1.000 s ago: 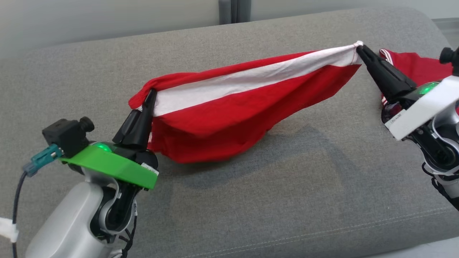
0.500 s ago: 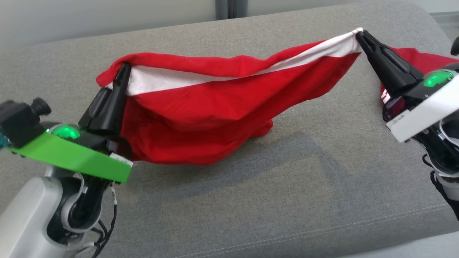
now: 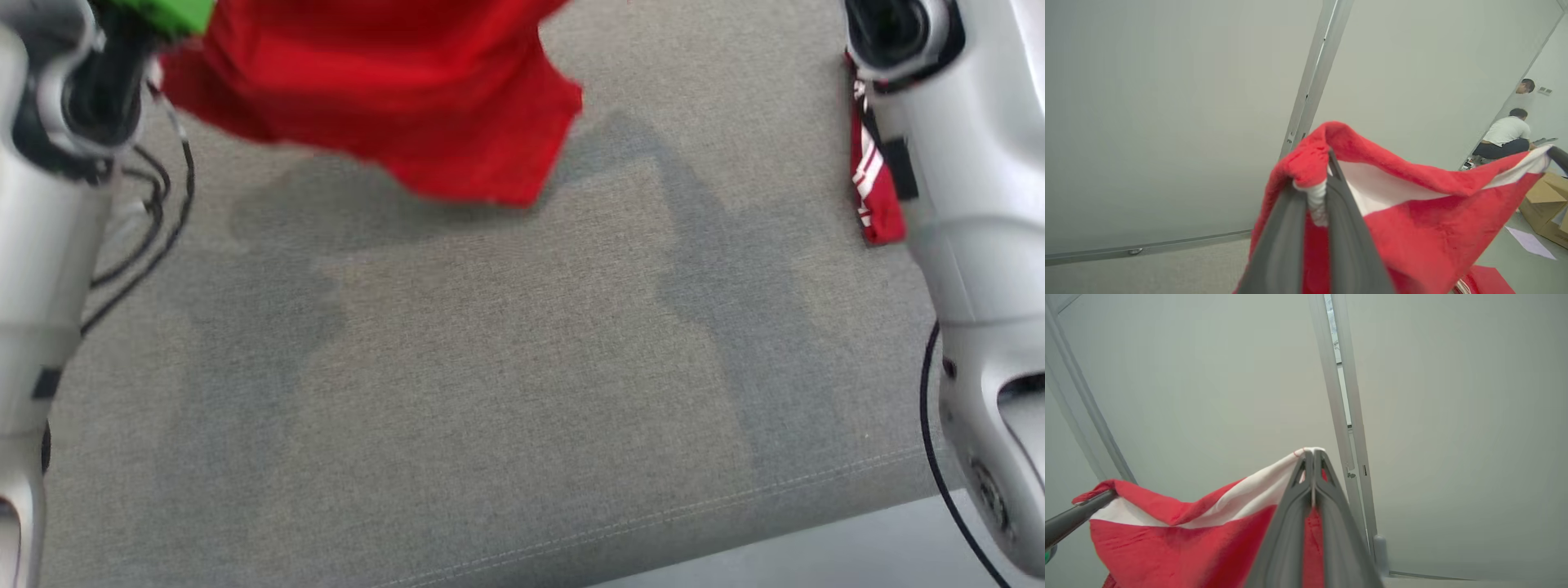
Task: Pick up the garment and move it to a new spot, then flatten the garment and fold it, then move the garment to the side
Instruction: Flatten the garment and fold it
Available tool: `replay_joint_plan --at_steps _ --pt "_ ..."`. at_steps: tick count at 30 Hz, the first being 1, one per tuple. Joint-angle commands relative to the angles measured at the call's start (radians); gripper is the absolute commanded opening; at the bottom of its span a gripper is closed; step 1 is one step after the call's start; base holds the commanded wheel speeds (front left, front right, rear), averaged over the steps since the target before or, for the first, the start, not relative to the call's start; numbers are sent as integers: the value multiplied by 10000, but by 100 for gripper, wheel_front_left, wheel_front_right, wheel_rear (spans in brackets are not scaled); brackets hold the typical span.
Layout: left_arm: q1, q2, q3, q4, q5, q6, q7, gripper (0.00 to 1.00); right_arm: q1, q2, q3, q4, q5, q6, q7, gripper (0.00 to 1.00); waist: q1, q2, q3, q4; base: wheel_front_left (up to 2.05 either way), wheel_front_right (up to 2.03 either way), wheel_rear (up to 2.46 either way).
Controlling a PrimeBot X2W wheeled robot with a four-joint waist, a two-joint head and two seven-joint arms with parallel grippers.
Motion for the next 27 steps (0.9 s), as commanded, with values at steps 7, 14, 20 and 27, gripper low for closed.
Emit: replay_joint_plan --at_steps 7,14,20,27 --pt "-2585 -691 617 1609 638 -1080 -2482 0 -2331 667 -359 1336 -557 2 -2414 0 0 0 1125 -781 0 0 0" --pt "-1317 -385 -56 3130 752 -1833 -2605 0 -805 715 1345 1676 165 2 -2760 0 0 0 2052 -1078 0 0 0" --pt "153 -303 -525 3835 567 -2021 -2957 0 567 375 2289 1821 1128 2 -3040 0 0 0 2434 -999 0 0 0" --pt "1625 -243 -1171 3098 434 -2069 -3351 0 2342 -659 2792 366 2122 2 -3259 0 0 0 2127 -609 0 0 0"
